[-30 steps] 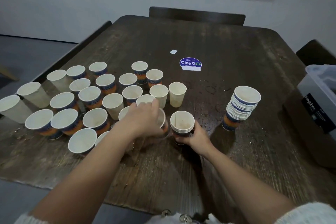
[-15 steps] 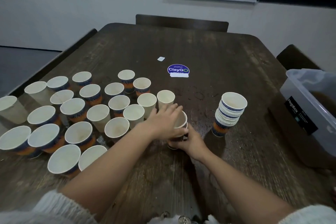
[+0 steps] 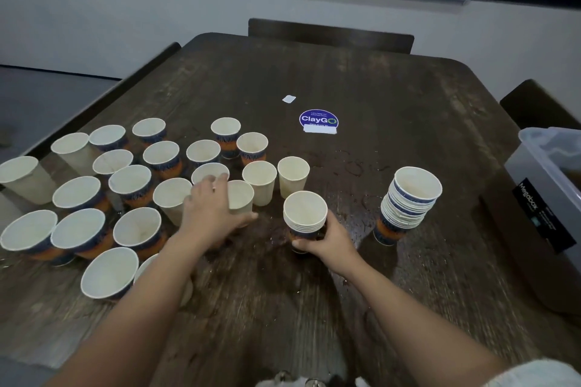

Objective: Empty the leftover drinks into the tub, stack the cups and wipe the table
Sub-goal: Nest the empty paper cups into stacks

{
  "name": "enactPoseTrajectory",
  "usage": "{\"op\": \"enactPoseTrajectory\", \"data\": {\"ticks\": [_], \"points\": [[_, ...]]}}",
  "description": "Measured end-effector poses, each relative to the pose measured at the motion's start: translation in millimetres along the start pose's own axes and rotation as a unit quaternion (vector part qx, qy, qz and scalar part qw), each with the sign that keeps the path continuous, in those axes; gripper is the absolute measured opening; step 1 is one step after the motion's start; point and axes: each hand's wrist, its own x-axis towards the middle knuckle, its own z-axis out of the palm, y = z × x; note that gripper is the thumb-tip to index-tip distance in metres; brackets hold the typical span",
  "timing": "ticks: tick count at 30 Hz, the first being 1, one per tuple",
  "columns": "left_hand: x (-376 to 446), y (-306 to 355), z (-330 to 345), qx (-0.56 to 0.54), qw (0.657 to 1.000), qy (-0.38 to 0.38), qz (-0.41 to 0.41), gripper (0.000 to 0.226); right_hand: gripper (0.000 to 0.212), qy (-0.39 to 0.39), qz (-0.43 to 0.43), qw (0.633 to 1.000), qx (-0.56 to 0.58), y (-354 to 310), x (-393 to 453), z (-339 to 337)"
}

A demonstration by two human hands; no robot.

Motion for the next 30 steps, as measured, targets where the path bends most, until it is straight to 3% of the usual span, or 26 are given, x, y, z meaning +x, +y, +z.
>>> {"op": "enactPoseTrajectory", "data": {"ticks": [6, 13, 18, 23, 30], "points": [[-3, -13, 4, 0.063, 0.994, -0.085, -0.039, 0.102, 0.081, 0.006, 0.012, 1.0, -0.005, 2, 3, 2], [-6, -5, -21, 0.058, 0.993, -0.078, -0.063, 0.059, 0.08, -0.012, 0.025, 0.999, -0.018, 4, 2, 0], [-14, 38, -70, -0.01, 1.0, -0.009, 0.015, 0.058, 0.081, -0.014, 0.027, 0.999, -0.026, 5, 2, 1], [-15, 84, -63, -0.097, 0.985, 0.006, 0.143, 0.071, 0.073, -0.016, 0.024, 1.0, -0.009, 7, 0, 1], [-2, 108, -13, -0.04, 0.959, -0.014, 0.281, 0.073, 0.066, -0.015, 0.016, 1.0, 0.009, 11, -3, -2]]}}
